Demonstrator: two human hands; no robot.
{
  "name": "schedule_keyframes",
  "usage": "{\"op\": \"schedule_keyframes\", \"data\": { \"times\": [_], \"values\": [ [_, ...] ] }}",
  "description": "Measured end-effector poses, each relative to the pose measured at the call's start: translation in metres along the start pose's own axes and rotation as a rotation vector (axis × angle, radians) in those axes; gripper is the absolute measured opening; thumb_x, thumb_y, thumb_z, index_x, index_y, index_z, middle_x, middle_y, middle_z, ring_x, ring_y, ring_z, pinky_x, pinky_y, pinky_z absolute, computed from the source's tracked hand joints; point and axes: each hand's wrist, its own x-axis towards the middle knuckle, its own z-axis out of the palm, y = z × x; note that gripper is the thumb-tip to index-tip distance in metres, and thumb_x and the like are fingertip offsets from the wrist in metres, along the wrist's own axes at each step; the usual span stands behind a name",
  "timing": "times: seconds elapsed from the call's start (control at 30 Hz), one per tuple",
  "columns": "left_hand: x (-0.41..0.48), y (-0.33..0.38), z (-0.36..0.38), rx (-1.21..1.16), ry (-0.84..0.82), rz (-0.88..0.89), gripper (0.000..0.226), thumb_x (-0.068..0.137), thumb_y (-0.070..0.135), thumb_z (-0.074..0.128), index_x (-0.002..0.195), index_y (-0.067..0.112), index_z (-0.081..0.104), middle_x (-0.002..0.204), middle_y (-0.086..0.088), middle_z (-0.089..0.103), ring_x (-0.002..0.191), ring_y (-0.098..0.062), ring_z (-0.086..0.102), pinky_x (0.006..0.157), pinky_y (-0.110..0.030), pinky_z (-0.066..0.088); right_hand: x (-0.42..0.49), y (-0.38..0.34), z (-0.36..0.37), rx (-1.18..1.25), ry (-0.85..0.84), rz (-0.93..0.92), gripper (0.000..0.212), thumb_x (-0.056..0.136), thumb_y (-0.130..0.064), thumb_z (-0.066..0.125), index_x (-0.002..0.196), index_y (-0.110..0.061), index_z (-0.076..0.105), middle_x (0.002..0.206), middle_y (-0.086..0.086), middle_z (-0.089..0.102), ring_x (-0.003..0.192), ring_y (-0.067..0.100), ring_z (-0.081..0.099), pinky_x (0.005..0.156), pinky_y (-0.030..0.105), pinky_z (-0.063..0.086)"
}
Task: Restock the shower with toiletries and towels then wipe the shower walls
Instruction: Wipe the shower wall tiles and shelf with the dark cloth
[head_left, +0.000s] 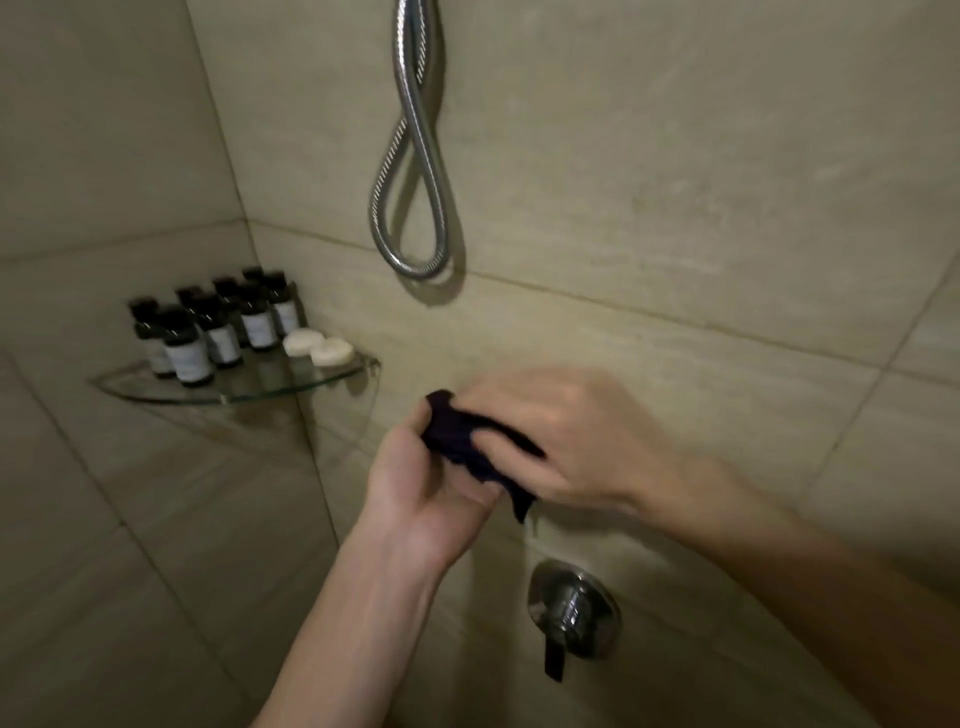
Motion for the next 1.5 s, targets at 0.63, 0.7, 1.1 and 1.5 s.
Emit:
{"op": "schedule_keyframes", "data": {
  "times": [0.63,0.7,1.1,1.5],
  "values": [
    [-0.080,0.182,0.061,1.499,-0.520,0.259,0.069,0.067,0.079,0.068,0.116,0.030,0.074,0.113,0.005,0.077,0.107,-0.008,0.071,0.102,-0.028,0.051,0.109,-0.081,0.015,1.208,0.879,1.259,0.008,0.094,0.002,0.062,0.096,-0.001,0.069,0.090,0.020,0.073,0.084,0.034,0.070,0.076,0.035,0.061],
    [-0.094,0.199,0.060,1.586,-0.548,0.364,0.054,0.081,0.071,0.060,0.112,0.029,0.075,0.108,0.008,0.077,0.103,-0.006,0.072,0.098,-0.027,0.053,0.126,-0.081,-0.016,1.234,1.220,1.285,0.021,0.091,-0.001,0.067,0.112,0.002,0.069,0.098,0.022,0.074,0.090,0.037,0.070,0.088,0.048,0.057],
    [-0.055,0.230,0.089,1.484,-0.334,1.028,0.051,0.078,0.070,0.062,0.104,0.028,0.069,0.101,0.007,0.072,0.094,-0.007,0.066,0.089,-0.034,0.053,0.211,0.004,-0.204,-0.992,0.445,0.674,0.093,0.077,-0.008,0.066,0.159,-0.012,0.021,0.167,0.020,0.008,0.155,0.036,0.003,0.125,0.047,0.009],
    [-0.008,0.184,0.150,1.473,-0.235,1.210,0.041,0.075,0.065,0.066,0.097,0.030,0.064,0.084,0.015,0.070,0.090,-0.014,0.068,0.079,-0.035,0.054,0.120,0.006,-0.081,-1.090,0.104,0.258,0.066,0.087,-0.016,0.043,0.153,-0.016,0.039,0.165,0.013,0.021,0.153,0.032,0.020,0.123,0.047,0.021]
  ]
}}
